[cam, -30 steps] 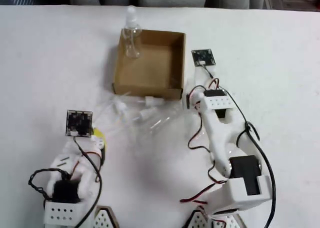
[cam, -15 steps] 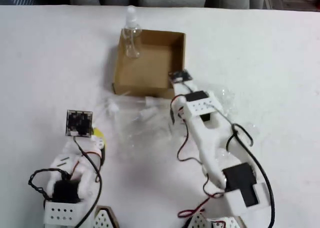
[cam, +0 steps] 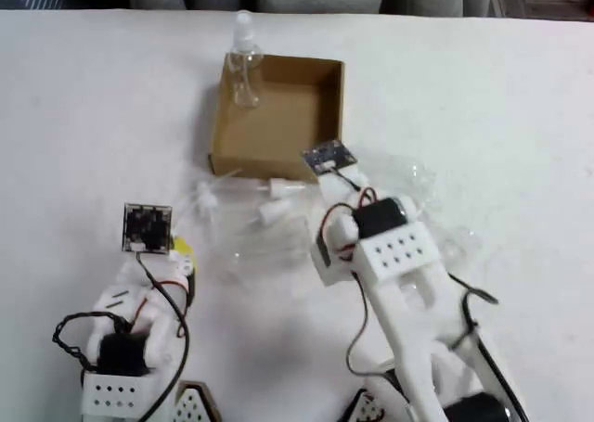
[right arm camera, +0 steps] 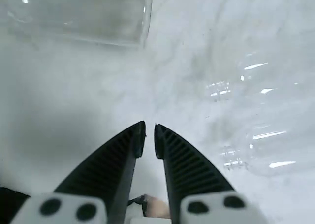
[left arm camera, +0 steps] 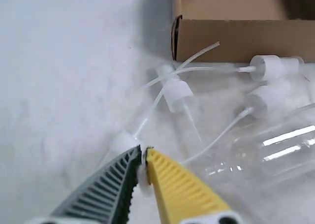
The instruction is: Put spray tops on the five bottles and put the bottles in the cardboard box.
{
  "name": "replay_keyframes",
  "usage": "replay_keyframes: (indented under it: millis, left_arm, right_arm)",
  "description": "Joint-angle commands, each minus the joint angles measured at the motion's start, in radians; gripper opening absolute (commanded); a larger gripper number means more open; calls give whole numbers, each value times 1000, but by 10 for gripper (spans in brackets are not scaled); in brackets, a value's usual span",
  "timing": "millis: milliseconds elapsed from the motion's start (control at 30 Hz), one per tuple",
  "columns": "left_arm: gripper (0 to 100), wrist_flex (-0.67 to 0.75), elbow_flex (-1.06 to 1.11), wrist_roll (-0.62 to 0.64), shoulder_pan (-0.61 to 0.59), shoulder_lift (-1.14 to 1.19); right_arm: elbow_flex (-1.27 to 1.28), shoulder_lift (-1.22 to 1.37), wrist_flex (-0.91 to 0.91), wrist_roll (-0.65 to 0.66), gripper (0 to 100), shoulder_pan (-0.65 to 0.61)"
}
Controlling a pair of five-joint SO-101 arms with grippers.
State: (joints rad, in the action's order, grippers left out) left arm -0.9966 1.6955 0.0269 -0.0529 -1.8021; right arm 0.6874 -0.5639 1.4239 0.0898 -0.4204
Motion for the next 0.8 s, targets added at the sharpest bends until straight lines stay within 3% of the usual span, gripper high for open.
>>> replay_keyframes:
  millis: [0, 233, 433, 767]
  left_arm:
    - [21, 34, -2, 5, -10, -4]
    - [21, 34, -2, 5, -10, -4]
    - [21, 34, -2, 5, -10, -4]
    - [21, 34, -2, 5, -8, -4]
  right_arm:
    - [-12, -97, 36, 183, 31, -58]
    - [-34, -77, 27, 520, 305, -99]
    - [-35, 68, -150, 700, 317, -108]
    - [-51, 139, -257, 710, 317, -240]
